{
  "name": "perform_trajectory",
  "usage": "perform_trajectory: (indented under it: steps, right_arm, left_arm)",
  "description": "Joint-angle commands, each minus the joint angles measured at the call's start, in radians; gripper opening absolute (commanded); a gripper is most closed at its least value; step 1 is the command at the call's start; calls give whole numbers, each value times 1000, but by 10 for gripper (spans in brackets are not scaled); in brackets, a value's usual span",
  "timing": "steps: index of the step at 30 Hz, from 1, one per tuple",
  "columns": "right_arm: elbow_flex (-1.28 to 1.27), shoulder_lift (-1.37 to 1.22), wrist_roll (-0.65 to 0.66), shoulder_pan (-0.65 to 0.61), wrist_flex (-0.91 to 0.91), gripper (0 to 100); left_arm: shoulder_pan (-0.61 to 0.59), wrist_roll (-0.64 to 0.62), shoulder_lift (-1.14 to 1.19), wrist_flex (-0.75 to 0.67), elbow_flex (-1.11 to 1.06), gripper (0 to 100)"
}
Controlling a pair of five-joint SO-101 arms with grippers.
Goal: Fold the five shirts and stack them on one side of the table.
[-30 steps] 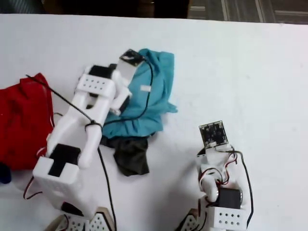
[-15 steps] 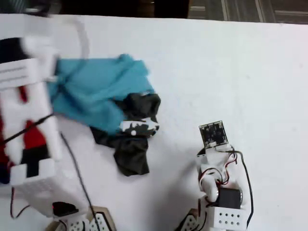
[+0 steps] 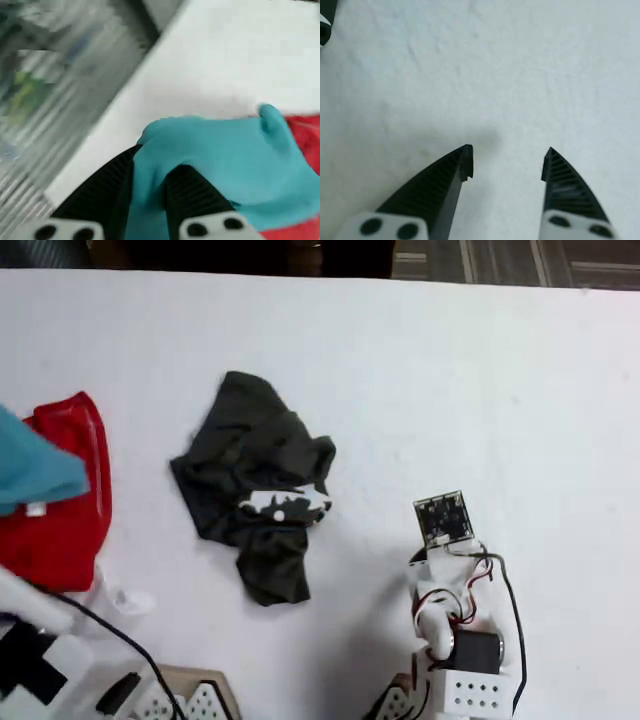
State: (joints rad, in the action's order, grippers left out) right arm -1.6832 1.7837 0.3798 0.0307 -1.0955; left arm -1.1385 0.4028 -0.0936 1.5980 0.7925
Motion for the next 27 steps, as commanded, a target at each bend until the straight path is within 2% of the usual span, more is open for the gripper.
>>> perform_trajectory:
  steps: [1,5,11,15,20,23,27]
  right_arm:
    - [-9,4,11,1,19,223]
    - [-9,4,11,1,19,223]
    - [-9,4,11,1,18,223]
    - [-9,4,11,1,16,223]
    - [-9,4,11,1,16,223]
    - [-9,4,11,1,16,223]
    - [-9,4,11,1,16,223]
  left_arm:
    - [-115,11,-48,-64,24,24]
    - [-132,74,-48,-60,-147,24]
    - [-35,262,-48,-149,-667,31]
    - [-3,319,-48,-308,-912,159]
    - [-9,319,-60,-391,-940,329]
    - [-5,310,-77,-387,-852,331]
    - [0,172,-121,-385,-697,325]
